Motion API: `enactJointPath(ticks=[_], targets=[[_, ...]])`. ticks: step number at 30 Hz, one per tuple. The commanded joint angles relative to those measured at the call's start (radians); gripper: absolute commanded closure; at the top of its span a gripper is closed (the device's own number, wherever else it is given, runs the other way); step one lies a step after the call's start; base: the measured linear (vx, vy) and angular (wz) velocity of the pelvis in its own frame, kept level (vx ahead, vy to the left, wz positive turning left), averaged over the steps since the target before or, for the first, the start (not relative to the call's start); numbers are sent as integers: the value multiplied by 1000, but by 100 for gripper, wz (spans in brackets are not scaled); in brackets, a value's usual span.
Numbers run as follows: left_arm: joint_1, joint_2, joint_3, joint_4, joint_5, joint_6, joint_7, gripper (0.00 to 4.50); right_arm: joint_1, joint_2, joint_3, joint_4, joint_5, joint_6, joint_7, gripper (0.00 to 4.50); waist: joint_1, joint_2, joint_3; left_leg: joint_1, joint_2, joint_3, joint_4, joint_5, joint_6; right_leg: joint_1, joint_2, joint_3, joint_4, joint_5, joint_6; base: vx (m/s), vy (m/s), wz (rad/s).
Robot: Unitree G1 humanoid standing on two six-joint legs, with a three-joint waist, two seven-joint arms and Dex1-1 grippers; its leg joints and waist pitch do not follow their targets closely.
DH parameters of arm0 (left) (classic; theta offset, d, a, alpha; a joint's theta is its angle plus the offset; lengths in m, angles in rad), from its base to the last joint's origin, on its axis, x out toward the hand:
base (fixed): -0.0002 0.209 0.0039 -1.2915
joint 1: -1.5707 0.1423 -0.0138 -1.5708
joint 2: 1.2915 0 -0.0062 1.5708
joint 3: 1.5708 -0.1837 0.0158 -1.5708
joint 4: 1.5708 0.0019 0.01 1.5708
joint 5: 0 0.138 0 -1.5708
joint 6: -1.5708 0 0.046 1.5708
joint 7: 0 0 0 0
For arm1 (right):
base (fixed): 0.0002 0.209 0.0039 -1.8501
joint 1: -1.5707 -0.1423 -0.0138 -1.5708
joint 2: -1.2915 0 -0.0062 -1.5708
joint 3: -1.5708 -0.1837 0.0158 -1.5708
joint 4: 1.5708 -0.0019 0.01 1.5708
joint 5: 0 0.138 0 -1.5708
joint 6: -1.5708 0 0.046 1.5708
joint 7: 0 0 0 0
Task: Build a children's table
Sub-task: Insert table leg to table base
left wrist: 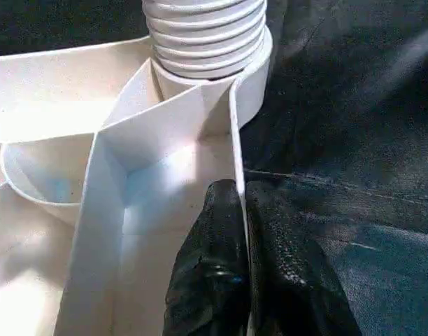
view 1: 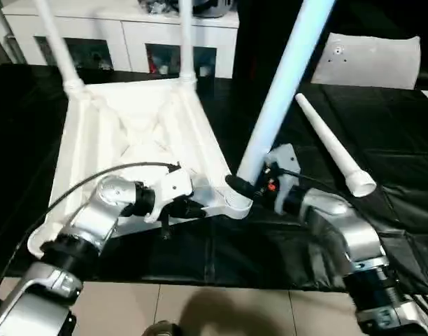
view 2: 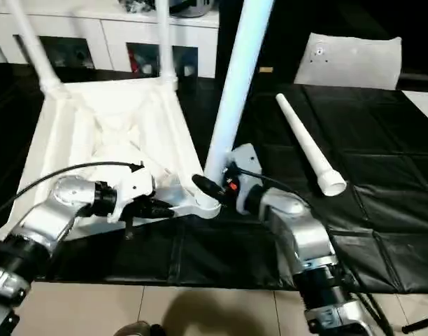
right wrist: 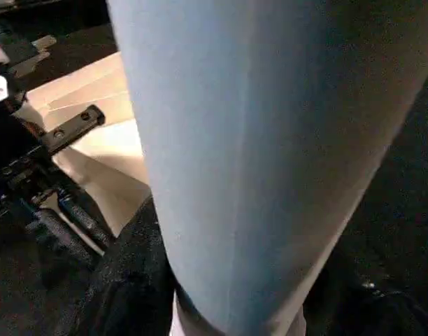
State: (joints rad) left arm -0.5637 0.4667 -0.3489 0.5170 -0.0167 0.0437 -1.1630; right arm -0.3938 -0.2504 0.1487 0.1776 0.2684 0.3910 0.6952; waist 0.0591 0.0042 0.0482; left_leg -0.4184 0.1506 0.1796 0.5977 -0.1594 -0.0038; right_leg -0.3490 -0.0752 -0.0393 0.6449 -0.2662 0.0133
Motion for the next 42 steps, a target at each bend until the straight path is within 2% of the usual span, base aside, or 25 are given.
enactJointPath(ticks=[1,5,6,10,13,15,16,17,20,21,22,23,24,25,28,29,32,34,35,36,37,38,40,41,42], targets=[[-20,8,-40,-6,6,-22,-89,450,1,-12,30,40,-16,32,19,259,0,16,-60,53,86,-34,-90,-302,-65,3,-87,42,-76,3,-253,0,0,0],[-22,11,-49,-16,0,-15,-134,450,-14,-14,40,66,-23,30,33,259,0,16,-60,53,87,-35,-92,-318,-73,2,-88,42,-76,-13,-257,0,0,0],[-22,12,-52,-17,1,-15,-137,450,-20,-16,48,77,-29,28,41,259,1,20,-59,55,87,-35,-92,-326,-78,0,-88,42,-76,-19,-259,0,0,0],[-28,11,-59,-7,8,-22,-145,450,-44,-6,52,125,-35,34,51,259,0,20,-57,55,87,-35,-93,-343,-88,-1,-89,43,-78,-37,-262,0,0,0],[-31,6,-54,0,11,-22,-144,450,-39,8,23,144,-17,37,43,259,1,20,-59,56,88,-35,-95,-342,-94,-1,-87,42,-74,-8,-261,0,0,0],[-32,4,-49,2,11,-17,-138,450,-33,17,1,155,-2,37,32,259,2,22,-57,56,88,-35,-95,-361,-97,-2,-89,43,-77,-23,-264,0,0,0],[-32,2,-42,4,9,-13,-130,450,-20,26,-26,162,17,37,19,259,2,27,-58,57,87,-36,-94,-369,-100,-3,-90,43,-77,-31,-265,0,0,0],[-32,1,-40,5,8,-11,-127,450,-16,28,-31,162,22,37,16,259,2,28,-56,59,88,-36,-96,-392,-107,-5,-91,45,-81,-52,-263,0,0,0],[-30,-6,-24,11,-1,-3,-102,450,34,42,-79,163,50,19,-13,259,5,37,-58,60,90,-39,-98,-403,-119,-6,-89,44,-79,-47,-259,0,0,0],[-29,-8,-20,10,-4,-1,-96,450,45,44,-85,160,53,13,-18,259,8,35,-59,61,90,-38,-98,-403,-119,-6,-88,43,-78,-27,-259,0,0,0],[-29,-9,-18,10,-5,1,-93,450,50,45,-88,159,54,10,-19,259,8,33,-60,60,89,-37,-98,-394,-116,-3,-88,43,-77,-11,-259,0,0,0],[-28,-12,-11,11,-7,1,-82,450,78,50,-102,151,58,-5,-27,259,14,36,-61,58,88,-35,-97,-363,-105,-2,-87,42,-76,24,-257,0,0,0],[-28,-15,-6,13,-9,2,-75,450,97,55,-111,144,61,-17,-33,259,16,36,-61,58,89,-35,-96,-359,-102,-3,-88,42,-76,29,-256,0,0,0],[-27,-19,1,15,-11,3,-65,450,121,61,-122,136,64,-33,-41,259,21,42,-63,59,89,-34,-96,-357,-100,-2,-89,42,-77,37,-251,0,0,0],[-26,-25,14,18,-15,8,-49,450,153,71,-138,123,70,-57,-52,259,25,41,-63,58,89,-35,-98,-351,-92,0,-88,41,-77,41,-247,0,0,0],[-26,-27,21,22,-13,9,-36,450,178,75,-140,111,67,-81,-59,259,27,47,-63,58,89,-36,-97,-359,-91,-1,-91,42,-78,33,-246,0,0,0],[-25,-31,29,28,-8,7,-16,450,223,72,-124,82,45,-131,-65,259,28,47,-58,58,90,-39,-103,-413,-103,-3,-92,42,-86,-43,-230,0,0,0],[-24,-31,31,29,-8,7,-13,450,238,68,-113,70,32,-149,-67,259,26,47,-52,61,90,-41,-106,-469,-115,-9,-94,46,-94,-130,-222,0,0,0],[-23,-31,32,28,-8,7,-11,450,251,63,-102,58,15,-167,-69,259,27,44,-48,65,91,-45,-106,-516,-128,-13,-101,51,-106,-240,-204,0,0,0],[-23,-31,32,28,-8,7,-11,450,251,63,-102,58,15,-167,-69,259,27,43,-49,67,92,-46,-107,-510,-128,-14,-102,53,-109,-254,-197,0,0,0],[-21,-31,32,28,-8,7,-10,450,260,59,-93,51,1,-180,-69,259,26,40,-49,66,93,-46,-108,-502,-126,-14,-101,54,-110,-253,-196,0,0,0],[-19,-29,31,25,-6,5,-10,450,267,47,-72,39,-23,-194,-64,259,28,43,-50,66,93,-46,-108,-492,-124,-14,-100,54,-109,-243,-194,0,0,0],[-18,-28,29,24,-4,4,-11,450,271,38,-57,32,-39,-202,-58,259,27,43,-51,63,92,-44,-110,-458,-119,-12,-95,52,-106,-192,-193,0,0,0],[-16,-23,22,21,2,0,-13,450,258,20,-17,29,-73,-212,-48,259,25,35,-54,62,92,-40,-111,-424,-106,-9,-91,50,-102,-129,-201,0,0,0],[-16,-23,21,20,3,0,-14,450,257,19,-14,29,-76,-212,-47,259,26,37,-54,60,92,-41,-110,-407,-101,-5,-91,48,-98,-110,-203,0,0,0]])
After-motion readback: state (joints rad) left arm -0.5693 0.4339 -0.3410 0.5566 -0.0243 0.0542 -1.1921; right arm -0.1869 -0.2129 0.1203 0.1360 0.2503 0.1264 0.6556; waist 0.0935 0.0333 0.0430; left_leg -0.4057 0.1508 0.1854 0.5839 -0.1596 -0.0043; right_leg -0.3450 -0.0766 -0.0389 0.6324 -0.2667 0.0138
